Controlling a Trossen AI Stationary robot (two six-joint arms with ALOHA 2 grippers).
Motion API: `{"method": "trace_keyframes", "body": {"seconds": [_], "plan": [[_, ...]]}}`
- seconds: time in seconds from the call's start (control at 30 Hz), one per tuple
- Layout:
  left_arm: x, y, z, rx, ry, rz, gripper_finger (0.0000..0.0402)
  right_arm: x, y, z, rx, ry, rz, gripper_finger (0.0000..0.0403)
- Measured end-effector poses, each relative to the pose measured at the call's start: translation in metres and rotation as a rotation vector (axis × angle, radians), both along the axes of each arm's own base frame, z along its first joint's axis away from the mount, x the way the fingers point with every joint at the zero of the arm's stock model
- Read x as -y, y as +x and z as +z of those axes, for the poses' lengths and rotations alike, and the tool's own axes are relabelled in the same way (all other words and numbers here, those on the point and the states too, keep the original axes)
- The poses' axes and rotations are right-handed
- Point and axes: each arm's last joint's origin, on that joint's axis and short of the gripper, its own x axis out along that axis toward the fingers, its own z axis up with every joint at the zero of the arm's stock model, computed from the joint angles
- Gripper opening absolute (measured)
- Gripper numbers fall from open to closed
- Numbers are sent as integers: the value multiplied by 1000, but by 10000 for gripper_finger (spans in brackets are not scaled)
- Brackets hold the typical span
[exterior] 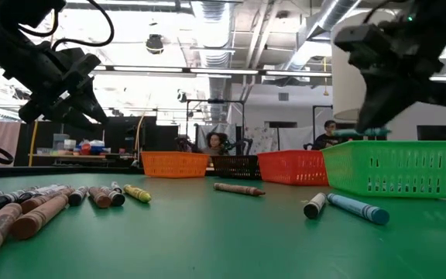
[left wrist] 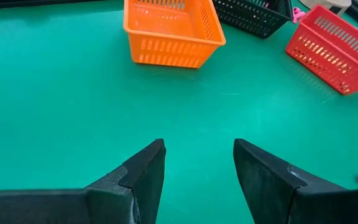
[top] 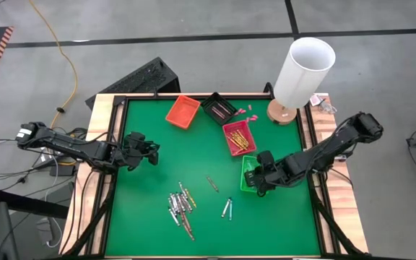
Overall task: Sort crayons
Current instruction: Put the light blue crayon into the green bin, then put the brown crayon into the black bin
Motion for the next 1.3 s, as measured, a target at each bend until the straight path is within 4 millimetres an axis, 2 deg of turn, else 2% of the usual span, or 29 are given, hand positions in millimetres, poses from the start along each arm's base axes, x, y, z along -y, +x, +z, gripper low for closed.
{"method": "trace_keyframes", "body": {"seconds": [0.23,0.43,0.77,1.03,1.13,1.3], "plan": [[0,0,0,0,1,1,180,-4,-9,-18,7,21,-47,0],[0,0,0,0,2,2,180,-2,-9,-18,0,5,-32,4],[0,0,0,0,2,2,180,-2,-9,-19,-6,-4,-18,51],[0,0,0,0,2,2,180,-2,-9,-18,-9,-30,17,56],[0,0,0,0,2,2,180,-4,-5,-14,0,-63,90,57],[0,0,0,0,2,2,180,-10,7,8,57,-128,242,57]]}}
